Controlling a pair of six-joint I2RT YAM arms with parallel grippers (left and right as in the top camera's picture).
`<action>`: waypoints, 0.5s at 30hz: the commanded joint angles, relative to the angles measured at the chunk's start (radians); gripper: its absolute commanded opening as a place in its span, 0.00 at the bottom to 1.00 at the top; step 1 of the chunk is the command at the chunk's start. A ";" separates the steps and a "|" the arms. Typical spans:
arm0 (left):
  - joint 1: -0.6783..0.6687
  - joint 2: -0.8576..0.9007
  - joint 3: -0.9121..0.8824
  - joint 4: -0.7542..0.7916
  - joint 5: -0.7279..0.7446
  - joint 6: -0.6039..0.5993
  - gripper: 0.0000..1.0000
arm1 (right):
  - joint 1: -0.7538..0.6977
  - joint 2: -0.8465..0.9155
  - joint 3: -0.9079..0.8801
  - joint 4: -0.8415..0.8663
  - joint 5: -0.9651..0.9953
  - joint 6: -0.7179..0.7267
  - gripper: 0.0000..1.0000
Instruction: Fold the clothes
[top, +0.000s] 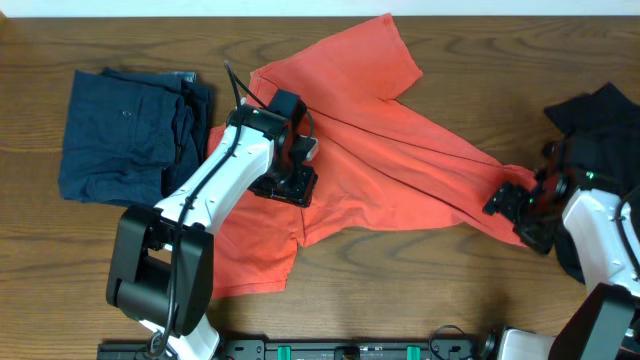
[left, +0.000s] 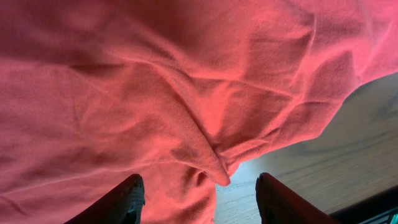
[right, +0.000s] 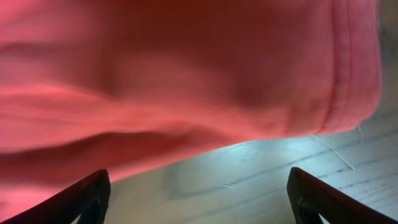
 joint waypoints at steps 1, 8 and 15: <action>-0.003 -0.003 0.000 -0.003 0.017 -0.002 0.60 | -0.022 0.008 -0.076 0.034 0.053 0.101 0.91; -0.003 -0.003 0.000 0.016 0.017 -0.001 0.69 | -0.045 0.008 -0.136 0.143 0.053 0.127 0.90; -0.003 -0.003 0.000 0.032 0.017 -0.002 0.69 | -0.045 0.007 -0.144 0.340 0.049 0.066 0.11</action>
